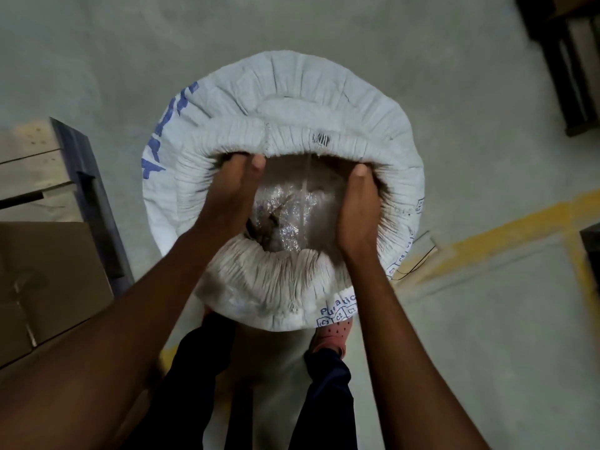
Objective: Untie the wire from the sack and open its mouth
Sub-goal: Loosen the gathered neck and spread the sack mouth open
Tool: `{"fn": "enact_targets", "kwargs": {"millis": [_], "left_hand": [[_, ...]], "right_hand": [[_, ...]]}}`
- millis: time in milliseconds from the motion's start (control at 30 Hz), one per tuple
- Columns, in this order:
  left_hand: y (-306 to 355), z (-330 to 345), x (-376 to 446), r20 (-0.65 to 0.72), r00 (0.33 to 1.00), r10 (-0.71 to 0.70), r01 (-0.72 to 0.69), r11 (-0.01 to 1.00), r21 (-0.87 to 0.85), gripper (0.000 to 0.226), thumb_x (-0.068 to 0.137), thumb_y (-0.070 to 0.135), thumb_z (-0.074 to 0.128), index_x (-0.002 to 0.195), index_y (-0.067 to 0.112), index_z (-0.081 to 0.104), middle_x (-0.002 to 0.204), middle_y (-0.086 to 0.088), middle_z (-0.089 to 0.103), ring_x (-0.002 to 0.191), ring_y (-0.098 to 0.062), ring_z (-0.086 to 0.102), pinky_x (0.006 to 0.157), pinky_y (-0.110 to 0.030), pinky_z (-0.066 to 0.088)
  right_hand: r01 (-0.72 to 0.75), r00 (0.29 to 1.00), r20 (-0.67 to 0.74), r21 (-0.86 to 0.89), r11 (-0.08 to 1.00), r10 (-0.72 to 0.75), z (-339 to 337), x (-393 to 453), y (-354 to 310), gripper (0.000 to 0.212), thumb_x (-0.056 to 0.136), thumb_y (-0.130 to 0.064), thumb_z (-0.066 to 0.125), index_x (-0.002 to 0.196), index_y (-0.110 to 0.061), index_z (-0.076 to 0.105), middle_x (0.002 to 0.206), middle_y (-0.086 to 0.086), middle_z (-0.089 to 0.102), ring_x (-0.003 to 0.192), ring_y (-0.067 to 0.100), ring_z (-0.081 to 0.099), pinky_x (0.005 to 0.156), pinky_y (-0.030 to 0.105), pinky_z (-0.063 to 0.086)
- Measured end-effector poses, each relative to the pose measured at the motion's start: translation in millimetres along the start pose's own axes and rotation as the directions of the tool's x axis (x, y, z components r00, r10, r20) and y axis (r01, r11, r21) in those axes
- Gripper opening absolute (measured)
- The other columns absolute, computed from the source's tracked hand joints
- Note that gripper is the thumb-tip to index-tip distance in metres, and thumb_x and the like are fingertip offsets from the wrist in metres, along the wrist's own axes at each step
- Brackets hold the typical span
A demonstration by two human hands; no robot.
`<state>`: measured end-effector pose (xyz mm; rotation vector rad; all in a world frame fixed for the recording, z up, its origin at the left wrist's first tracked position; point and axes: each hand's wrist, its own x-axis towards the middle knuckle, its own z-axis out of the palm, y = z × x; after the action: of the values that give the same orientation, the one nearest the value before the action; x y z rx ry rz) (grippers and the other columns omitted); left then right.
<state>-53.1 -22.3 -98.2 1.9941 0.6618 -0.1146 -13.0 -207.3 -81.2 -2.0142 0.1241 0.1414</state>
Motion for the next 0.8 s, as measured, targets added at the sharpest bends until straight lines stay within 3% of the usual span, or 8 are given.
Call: {"fn": "enact_targets", "kwargs": {"millis": [133,233,300,400,500,600,667,800], "left_hand": [[9.1,-28.5,24.9,-0.102,0.976,0.191,-0.17,0.968,0.185,0.087,0.095,0.075,0.029,0.118,0.0,0.066,0.119,-0.024,0.07,0.116,-0.036,0.065,0.095,-0.037,0.046],[32.2,-54.3,46.1,-0.128,0.957,0.259,-0.211,0.93,0.302,0.081,0.101,0.074,0.029,0.12,0.007,0.07,0.117,-0.018,0.075,0.111,-0.035,0.069,0.086,-0.036,0.048],[43.6,-67.7,58.1,-0.101,0.957,0.274,-0.22,0.905,0.363,0.079,0.1,0.077,0.028,0.126,0.014,0.069,0.126,-0.013,0.074,0.119,-0.034,0.067,0.097,-0.04,0.05],[47.3,-77.0,69.7,-0.087,0.954,0.288,-0.226,0.875,0.428,0.081,0.1,0.079,0.025,0.124,0.015,0.068,0.124,-0.013,0.074,0.117,-0.035,0.067,0.098,-0.042,0.049],[42.8,-75.6,72.9,-0.026,0.958,0.285,-0.243,0.858,0.453,0.078,0.101,0.078,0.024,0.115,0.015,0.067,0.113,-0.014,0.075,0.104,-0.035,0.067,0.087,-0.039,0.046],[38.4,-69.1,63.6,0.091,0.954,0.287,-0.295,0.833,0.468,0.072,0.104,0.073,0.028,0.121,0.015,0.067,0.112,-0.013,0.075,0.092,-0.026,0.063,0.085,-0.034,0.043],[31.4,-62.3,57.0,0.146,0.954,0.263,-0.301,0.821,0.485,0.074,0.103,0.075,0.027,0.128,0.016,0.063,0.119,-0.012,0.075,0.099,-0.03,0.067,0.088,-0.037,0.047],[21.4,-57.1,52.7,0.17,0.964,0.204,-0.257,0.879,0.402,0.07,0.098,0.082,0.025,0.113,0.024,0.06,0.108,-0.002,0.076,0.101,-0.027,0.071,0.094,-0.045,0.053]], "right_hand": [[0.102,0.986,0.149,-0.195,0.976,-0.074,-27.5,27.8,-7.5,0.052,0.099,-0.058,0.028,0.108,-0.015,0.055,0.109,0.002,0.062,0.102,0.011,0.054,0.086,0.025,0.036],[0.141,0.982,0.161,-0.309,0.941,-0.095,-49.4,51.2,-16.0,0.062,0.101,-0.06,0.029,0.122,-0.011,0.06,0.13,0.012,0.067,0.123,0.024,0.059,0.092,0.021,0.036],[0.134,0.985,0.142,-0.286,0.949,-0.096,-59.0,65.7,-21.5,0.068,0.097,-0.075,0.024,0.12,-0.024,0.062,0.127,0.009,0.07,0.12,0.03,0.064,0.102,0.032,0.045],[-0.019,0.979,0.196,-0.186,0.982,0.056,-65.1,80.6,-34.9,0.066,0.081,-0.095,0.015,0.115,-0.054,0.055,0.102,0.004,0.078,0.089,0.034,0.076,0.085,0.059,0.06],[-0.248,0.926,0.287,-0.031,0.968,0.246,-63.8,89.5,-42.2,0.088,0.089,-0.085,0.003,0.142,-0.034,0.05,0.089,0.015,0.078,0.082,0.045,0.073,0.081,0.066,0.06],[-0.348,0.908,0.296,0.133,0.928,0.298,-59.3,95.2,-41.6,0.092,0.094,-0.075,-0.002,0.158,-0.017,0.029,0.105,0.03,0.074,0.089,0.042,0.069,0.083,0.058,0.059],[-0.352,0.911,0.286,0.16,0.922,0.297,-55.6,95.0,-36.9,0.09,0.093,-0.075,-0.002,0.154,-0.019,0.034,0.113,0.031,0.073,0.091,0.039,0.068,0.078,0.045,0.057],[-0.318,0.908,0.318,0.101,0.943,0.272,-49.1,87.2,-29.3,0.077,0.103,-0.065,-0.001,0.149,-0.024,0.045,0.111,0.028,0.074,0.091,0.035,0.066,0.08,0.042,0.05]]}}
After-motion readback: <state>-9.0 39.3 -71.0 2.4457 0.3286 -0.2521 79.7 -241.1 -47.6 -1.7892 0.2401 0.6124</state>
